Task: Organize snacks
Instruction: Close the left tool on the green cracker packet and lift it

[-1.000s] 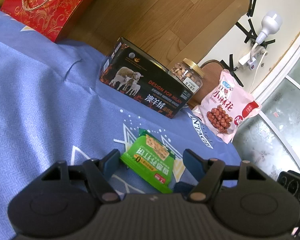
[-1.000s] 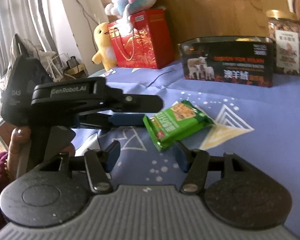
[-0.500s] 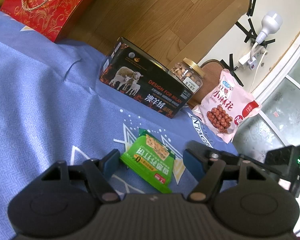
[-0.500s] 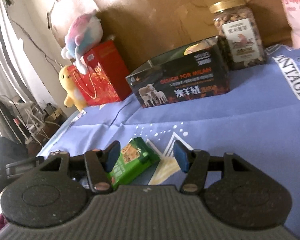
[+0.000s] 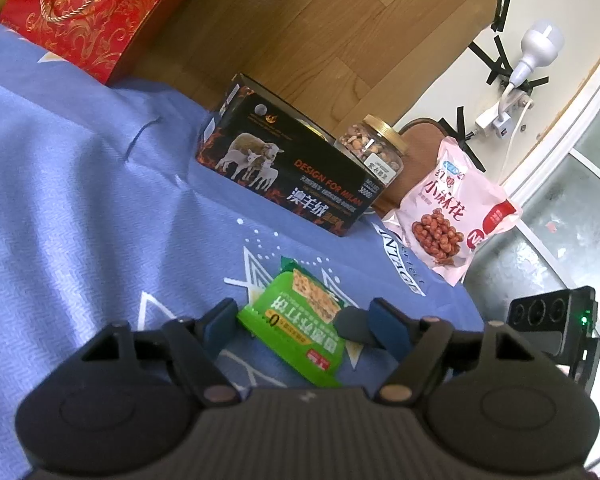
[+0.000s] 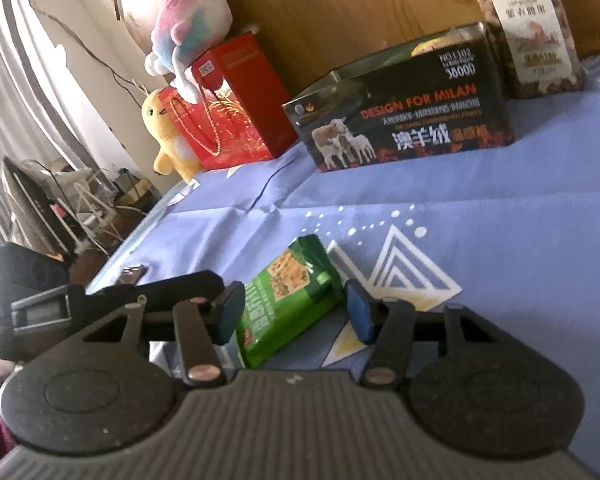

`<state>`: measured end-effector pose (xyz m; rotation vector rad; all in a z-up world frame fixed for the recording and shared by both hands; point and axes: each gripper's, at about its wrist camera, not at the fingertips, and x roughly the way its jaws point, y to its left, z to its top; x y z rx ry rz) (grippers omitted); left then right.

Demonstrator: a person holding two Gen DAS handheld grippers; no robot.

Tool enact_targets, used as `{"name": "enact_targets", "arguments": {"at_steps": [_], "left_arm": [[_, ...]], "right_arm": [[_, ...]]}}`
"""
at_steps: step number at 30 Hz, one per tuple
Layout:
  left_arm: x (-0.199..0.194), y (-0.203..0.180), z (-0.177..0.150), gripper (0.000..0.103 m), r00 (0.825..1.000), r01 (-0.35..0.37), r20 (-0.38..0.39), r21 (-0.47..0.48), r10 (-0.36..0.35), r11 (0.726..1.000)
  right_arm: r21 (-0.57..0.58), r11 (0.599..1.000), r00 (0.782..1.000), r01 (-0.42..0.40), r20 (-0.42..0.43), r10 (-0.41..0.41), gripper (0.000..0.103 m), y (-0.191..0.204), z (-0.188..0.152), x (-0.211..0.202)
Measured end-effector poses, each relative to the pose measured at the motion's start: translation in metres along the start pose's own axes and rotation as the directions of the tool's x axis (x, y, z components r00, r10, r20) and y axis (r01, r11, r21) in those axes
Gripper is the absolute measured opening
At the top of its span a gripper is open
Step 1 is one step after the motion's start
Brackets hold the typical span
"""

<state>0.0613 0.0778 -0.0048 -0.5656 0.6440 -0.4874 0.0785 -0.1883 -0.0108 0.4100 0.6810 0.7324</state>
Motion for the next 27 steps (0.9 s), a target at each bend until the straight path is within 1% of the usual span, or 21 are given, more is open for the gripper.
{"name": "enact_targets", "arguments": {"at_steps": [2,21,27], "left_arm": [[0.0,-0.0002,-0.0003,0.074,1.0,-0.001,0.0,0.001,0.001,1.0],[-0.001,-0.0009,-0.0005,0.074,1.0,-0.001,0.001,-0.001,0.001,1.0],[-0.001,-0.0009,-0.0005,0.074,1.0,-0.001,0.001,-0.002,0.001,1.0]], "right_arm": [[0.011,1.0,1.0,-0.005,0.003,0.005,0.058,-0.001,-0.0007,-0.0013],[-0.015,1.0,1.0,0.015,0.005,-0.015,0.058,0.0029,-0.0006,0.0003],[-0.02,1.0,1.0,0.009,0.002,-0.009,0.056,0.0028,-0.0005,0.0001]]}}
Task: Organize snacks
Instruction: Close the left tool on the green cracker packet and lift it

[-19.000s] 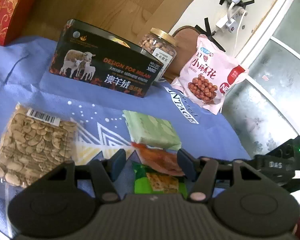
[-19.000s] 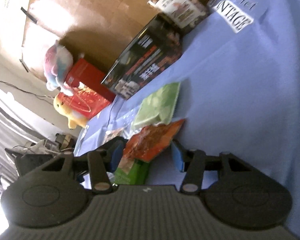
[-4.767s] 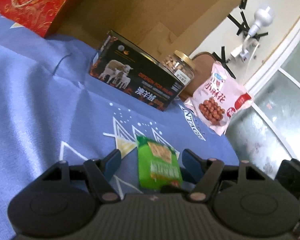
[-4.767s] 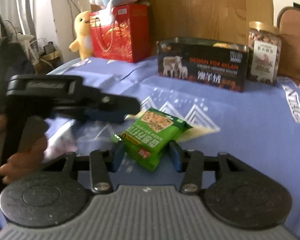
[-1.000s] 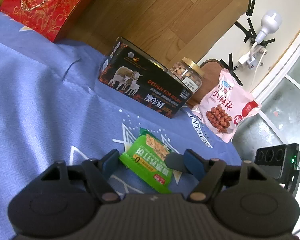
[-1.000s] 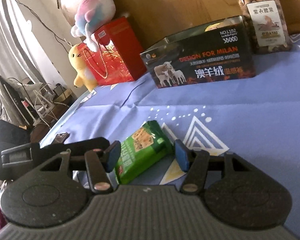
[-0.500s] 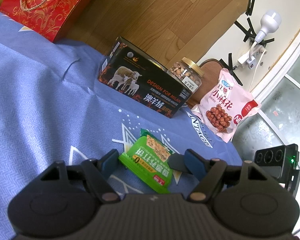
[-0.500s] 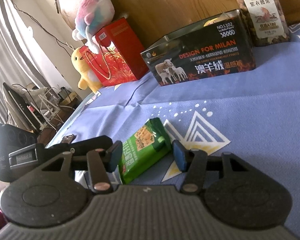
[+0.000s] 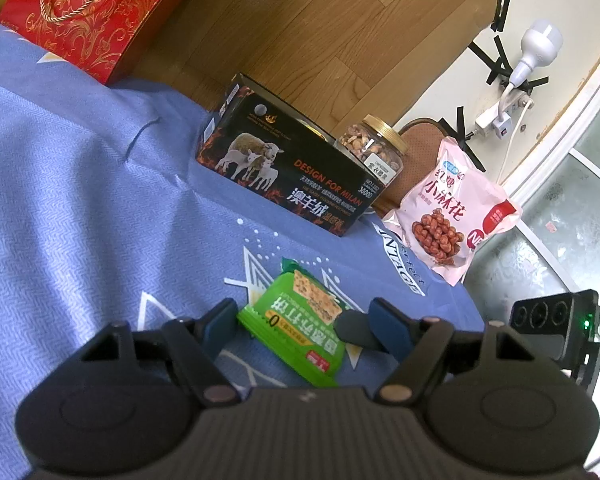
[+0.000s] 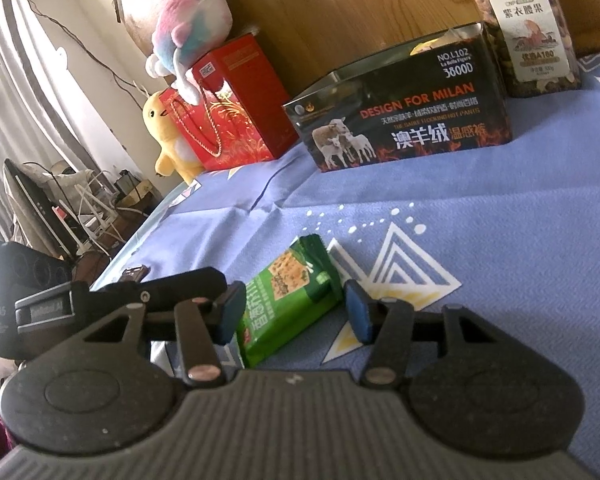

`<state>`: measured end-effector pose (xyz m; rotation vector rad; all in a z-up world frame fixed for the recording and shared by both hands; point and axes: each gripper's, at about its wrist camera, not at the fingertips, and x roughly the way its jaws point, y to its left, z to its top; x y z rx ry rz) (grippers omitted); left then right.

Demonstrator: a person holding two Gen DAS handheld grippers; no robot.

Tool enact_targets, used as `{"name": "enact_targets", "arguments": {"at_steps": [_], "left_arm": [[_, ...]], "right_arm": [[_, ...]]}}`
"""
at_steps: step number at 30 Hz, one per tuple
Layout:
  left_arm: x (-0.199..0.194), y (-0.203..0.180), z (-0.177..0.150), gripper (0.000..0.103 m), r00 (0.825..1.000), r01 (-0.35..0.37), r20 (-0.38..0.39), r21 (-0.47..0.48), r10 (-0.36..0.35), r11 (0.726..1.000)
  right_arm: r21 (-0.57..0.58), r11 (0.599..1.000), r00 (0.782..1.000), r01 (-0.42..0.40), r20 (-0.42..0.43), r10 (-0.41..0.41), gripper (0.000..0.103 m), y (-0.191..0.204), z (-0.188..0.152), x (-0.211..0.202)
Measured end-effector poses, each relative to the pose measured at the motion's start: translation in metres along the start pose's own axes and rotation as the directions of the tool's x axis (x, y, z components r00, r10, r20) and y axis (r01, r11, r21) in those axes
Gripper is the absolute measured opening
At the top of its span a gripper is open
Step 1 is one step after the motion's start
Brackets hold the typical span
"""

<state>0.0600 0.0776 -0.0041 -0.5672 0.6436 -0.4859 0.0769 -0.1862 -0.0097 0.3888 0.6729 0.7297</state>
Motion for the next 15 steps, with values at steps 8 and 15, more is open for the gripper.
{"name": "enact_targets", "arguments": {"at_steps": [8,15], "left_arm": [[0.0,0.0,0.0,0.075,1.0,0.001,0.0,0.0,-0.001,1.0],[-0.001,-0.001,0.001,0.074,1.0,-0.006,-0.003,0.009,0.006,1.0]], "right_arm": [[0.005,1.0,1.0,-0.024,0.009,0.024,0.052,0.0,-0.004,-0.008],[-0.036,0.997,0.998,-0.062,0.018,0.062,0.052,0.013,-0.019,-0.023]]}}
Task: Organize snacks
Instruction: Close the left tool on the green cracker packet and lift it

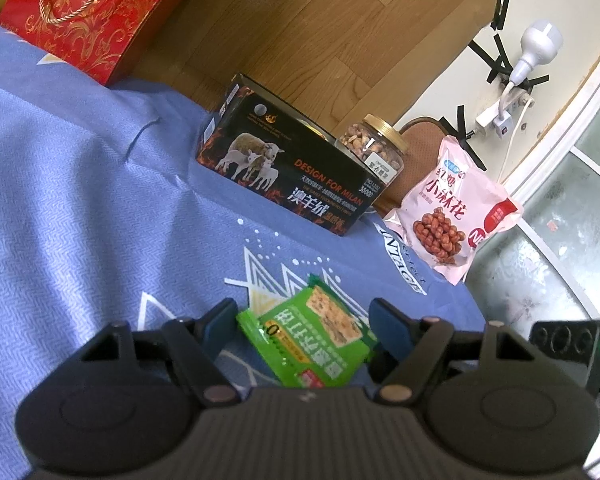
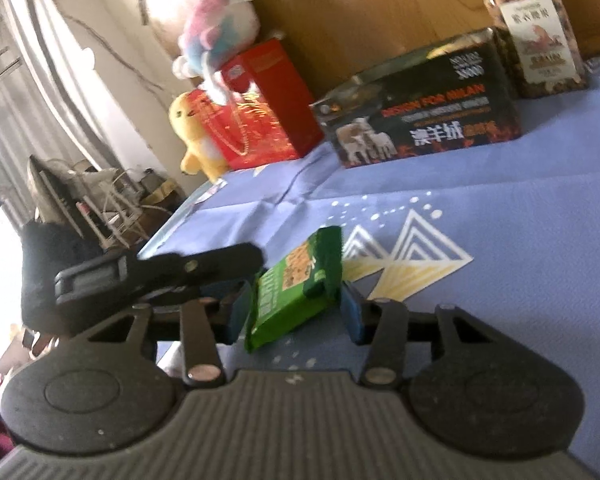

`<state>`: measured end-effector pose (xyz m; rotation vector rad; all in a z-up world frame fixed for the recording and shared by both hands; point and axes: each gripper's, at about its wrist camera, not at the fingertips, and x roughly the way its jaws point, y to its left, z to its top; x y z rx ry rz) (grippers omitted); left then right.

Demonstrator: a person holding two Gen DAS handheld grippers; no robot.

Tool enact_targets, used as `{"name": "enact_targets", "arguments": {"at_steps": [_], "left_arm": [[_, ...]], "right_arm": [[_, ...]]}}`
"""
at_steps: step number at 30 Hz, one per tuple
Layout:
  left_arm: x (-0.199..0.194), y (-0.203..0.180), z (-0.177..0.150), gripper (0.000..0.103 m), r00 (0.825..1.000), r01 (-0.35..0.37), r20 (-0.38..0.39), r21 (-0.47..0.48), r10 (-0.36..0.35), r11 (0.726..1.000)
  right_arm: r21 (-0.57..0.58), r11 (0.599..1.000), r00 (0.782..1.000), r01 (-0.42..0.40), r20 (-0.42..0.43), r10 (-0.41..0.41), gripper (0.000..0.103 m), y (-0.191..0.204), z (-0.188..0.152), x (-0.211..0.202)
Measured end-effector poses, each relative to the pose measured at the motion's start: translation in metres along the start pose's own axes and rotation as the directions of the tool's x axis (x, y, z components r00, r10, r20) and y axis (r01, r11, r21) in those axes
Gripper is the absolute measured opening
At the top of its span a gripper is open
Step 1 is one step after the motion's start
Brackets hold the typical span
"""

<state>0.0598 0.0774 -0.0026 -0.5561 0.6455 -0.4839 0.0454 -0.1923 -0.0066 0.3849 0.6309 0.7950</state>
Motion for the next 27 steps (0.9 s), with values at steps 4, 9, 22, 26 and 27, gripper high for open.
{"name": "enact_targets", "arguments": {"at_steps": [4,9,22,26,27], "left_arm": [[0.0,0.0,0.0,0.074,1.0,-0.002,0.0,0.003,0.002,1.0],[0.0,0.0,0.0,0.074,1.0,-0.002,0.0,0.004,0.002,1.0],[0.0,-0.001,-0.001,0.074,1.0,-0.003,0.0,0.004,0.003,1.0],[0.0,-0.001,-0.001,0.074,1.0,-0.003,0.0,0.003,0.003,1.0],[0.0,-0.001,-0.001,0.074,1.0,-0.003,0.001,0.004,0.003,1.0]], "right_arm": [[0.008,1.0,1.0,0.016,0.018,-0.016,0.052,0.001,-0.002,-0.004],[0.024,0.999,0.998,0.047,0.036,-0.048,0.054,0.0,-0.003,-0.005],[-0.007,0.996,0.995,0.089,0.053,-0.089,0.061,0.004,-0.005,-0.004],[-0.047,0.992,0.993,0.115,0.042,-0.113,0.064,0.01,-0.006,-0.001],[-0.055,0.991,0.992,0.118,0.04,-0.116,0.065,0.011,-0.007,0.0]]}}
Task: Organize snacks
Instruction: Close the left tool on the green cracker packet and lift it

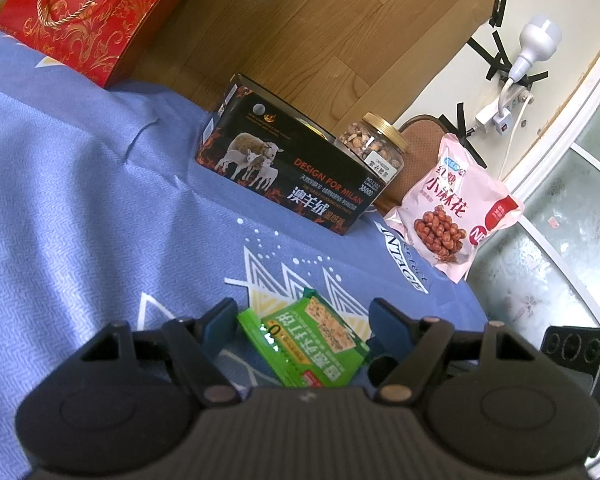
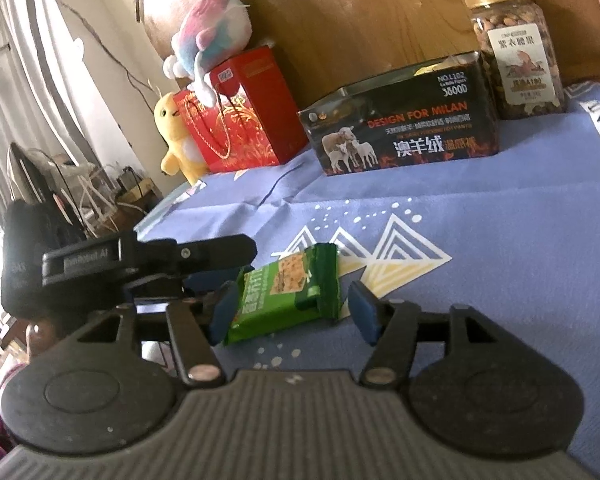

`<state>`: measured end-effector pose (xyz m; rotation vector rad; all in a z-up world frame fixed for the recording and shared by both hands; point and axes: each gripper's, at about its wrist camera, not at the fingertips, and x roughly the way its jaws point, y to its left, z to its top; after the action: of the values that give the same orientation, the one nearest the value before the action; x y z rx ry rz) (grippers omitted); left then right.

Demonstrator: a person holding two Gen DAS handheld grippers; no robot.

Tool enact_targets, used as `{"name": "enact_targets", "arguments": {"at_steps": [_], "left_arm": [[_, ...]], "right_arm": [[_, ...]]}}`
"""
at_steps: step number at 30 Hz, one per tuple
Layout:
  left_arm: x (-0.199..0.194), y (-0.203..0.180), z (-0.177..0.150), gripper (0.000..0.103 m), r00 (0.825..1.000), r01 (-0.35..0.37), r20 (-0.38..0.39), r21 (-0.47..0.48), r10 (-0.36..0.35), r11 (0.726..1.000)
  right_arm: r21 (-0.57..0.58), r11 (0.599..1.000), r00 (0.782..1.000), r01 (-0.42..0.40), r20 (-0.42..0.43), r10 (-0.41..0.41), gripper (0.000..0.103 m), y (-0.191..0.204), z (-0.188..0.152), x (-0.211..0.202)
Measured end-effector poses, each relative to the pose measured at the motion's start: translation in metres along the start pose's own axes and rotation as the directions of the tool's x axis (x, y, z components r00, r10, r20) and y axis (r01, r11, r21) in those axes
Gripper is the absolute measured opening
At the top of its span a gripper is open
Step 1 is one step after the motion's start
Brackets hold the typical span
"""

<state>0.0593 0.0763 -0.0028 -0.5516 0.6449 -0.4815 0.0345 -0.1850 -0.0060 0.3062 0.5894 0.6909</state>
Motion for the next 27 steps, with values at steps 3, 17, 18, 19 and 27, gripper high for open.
{"name": "enact_targets", "arguments": {"at_steps": [3,17,18,19,27], "left_arm": [[0.0,0.0,0.0,0.074,1.0,0.0,0.0,0.0,0.0,1.0],[0.0,0.0,0.0,0.075,1.0,0.0,0.001,-0.001,0.0,1.0],[0.0,0.0,0.0,0.075,1.0,0.0,0.001,-0.001,0.0,1.0],[0.001,0.0,0.0,0.075,1.0,0.0,0.001,-0.001,0.0,1.0],[0.001,0.0,-0.001,0.075,1.0,0.0,0.002,-0.001,0.0,1.0]], "right_arm": [[-0.028,1.0,1.0,0.014,-0.004,-0.014,0.068,0.004,-0.002,0.001],[-0.156,0.986,0.997,0.056,-0.038,-0.063,0.072,0.023,-0.007,0.009],[-0.159,0.986,0.997,0.058,-0.039,-0.065,0.072,0.023,-0.008,0.01],[-0.16,0.985,0.997,0.059,-0.039,-0.066,0.072,0.023,-0.008,0.01],[-0.174,0.983,0.997,0.063,-0.041,-0.072,0.074,0.026,-0.009,0.011]]}}
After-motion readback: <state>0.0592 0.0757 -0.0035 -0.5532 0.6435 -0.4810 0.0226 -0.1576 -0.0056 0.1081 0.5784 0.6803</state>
